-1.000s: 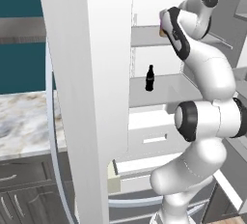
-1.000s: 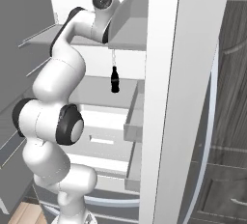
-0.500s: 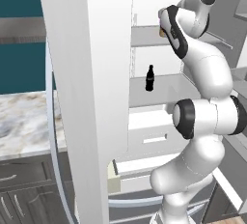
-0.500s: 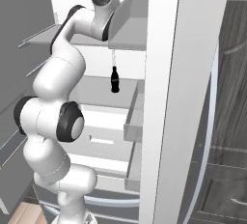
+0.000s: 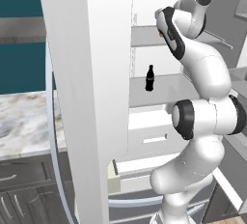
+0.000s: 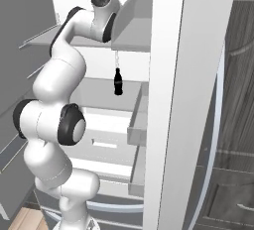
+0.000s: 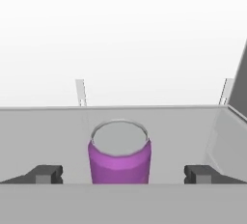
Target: Open the fridge, grab two sodas, and place both sodas inside the bowl with ice on the dining counter.
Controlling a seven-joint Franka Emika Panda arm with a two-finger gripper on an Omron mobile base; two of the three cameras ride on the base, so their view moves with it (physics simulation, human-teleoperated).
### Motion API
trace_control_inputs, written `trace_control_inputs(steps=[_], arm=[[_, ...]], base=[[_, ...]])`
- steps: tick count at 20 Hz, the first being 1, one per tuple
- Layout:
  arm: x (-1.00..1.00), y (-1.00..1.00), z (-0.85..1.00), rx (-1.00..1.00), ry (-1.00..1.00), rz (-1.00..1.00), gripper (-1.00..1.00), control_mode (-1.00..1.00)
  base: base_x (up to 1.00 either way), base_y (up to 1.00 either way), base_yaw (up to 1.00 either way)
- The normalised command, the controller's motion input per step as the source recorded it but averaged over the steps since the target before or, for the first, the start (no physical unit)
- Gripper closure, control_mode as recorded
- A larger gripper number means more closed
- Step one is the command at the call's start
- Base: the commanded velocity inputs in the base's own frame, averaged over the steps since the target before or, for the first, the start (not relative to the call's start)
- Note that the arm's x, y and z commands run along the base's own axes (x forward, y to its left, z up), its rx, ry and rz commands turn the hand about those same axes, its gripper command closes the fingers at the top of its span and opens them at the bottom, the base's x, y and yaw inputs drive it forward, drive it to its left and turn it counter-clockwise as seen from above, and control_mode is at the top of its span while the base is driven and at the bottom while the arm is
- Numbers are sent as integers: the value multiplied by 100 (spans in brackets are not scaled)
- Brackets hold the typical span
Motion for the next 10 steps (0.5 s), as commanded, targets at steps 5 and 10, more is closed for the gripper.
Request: trace_control_inputs(steps=[5, 10], arm=[[12, 0, 0, 0, 0, 0, -100, -100], [18, 0, -2, 0, 0, 0, -100, -100]], base=[[0, 0, 0], [0, 0, 0]])
